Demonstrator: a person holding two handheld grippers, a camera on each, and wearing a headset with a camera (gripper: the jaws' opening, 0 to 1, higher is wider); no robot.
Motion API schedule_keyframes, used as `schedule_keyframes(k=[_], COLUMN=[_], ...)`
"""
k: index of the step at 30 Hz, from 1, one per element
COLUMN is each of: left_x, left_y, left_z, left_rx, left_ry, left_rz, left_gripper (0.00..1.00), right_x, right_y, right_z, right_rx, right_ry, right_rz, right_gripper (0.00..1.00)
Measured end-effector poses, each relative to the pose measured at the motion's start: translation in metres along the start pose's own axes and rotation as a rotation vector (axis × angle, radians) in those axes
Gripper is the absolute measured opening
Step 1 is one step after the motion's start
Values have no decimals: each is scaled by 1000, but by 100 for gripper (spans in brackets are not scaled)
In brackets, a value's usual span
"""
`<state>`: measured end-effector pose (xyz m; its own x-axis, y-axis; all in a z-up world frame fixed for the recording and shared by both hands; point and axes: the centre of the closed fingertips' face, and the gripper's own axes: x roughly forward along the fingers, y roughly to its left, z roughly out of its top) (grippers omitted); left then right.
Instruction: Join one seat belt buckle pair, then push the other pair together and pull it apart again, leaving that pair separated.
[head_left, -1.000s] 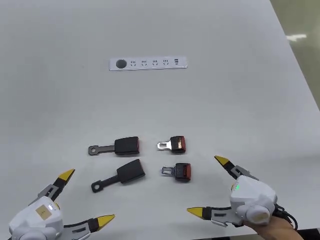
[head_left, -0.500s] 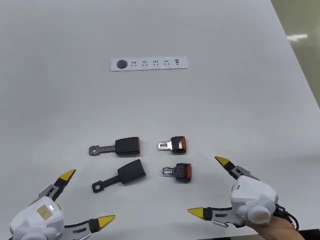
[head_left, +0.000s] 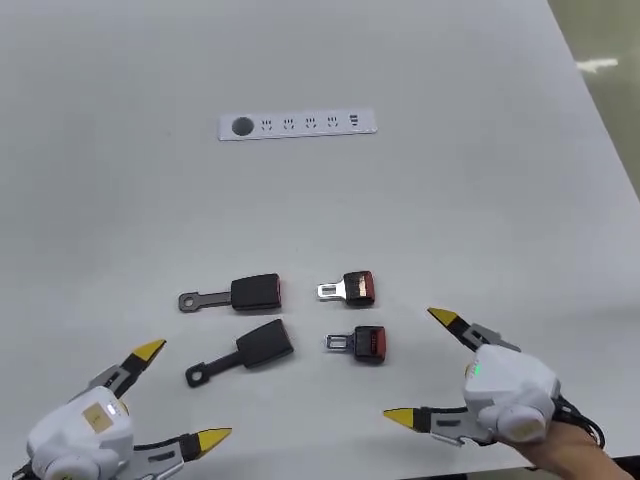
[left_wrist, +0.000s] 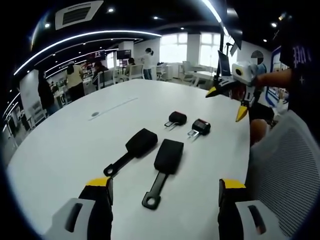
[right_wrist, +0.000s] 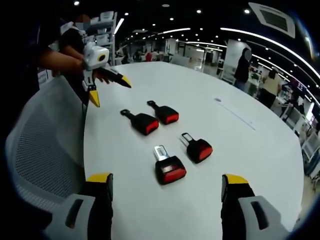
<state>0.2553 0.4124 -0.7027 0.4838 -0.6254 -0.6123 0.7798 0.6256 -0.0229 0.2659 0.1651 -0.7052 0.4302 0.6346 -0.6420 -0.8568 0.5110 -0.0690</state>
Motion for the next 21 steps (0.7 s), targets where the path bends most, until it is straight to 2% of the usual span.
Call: schedule_keyframes(k=[11,21], left_x=[20,35], left_y=[1,6], left_z=[7,5], left_rx=[58,99], left_ry=[34,86], left_rz=[-66,-108], left_gripper=[75,62], right_x=[10,20], right_y=[-4,-4], right_z=[0,-1], right_rx=[-40,-93], right_ry=[20,47], right_rz=[32,67], right_gripper=[79,66])
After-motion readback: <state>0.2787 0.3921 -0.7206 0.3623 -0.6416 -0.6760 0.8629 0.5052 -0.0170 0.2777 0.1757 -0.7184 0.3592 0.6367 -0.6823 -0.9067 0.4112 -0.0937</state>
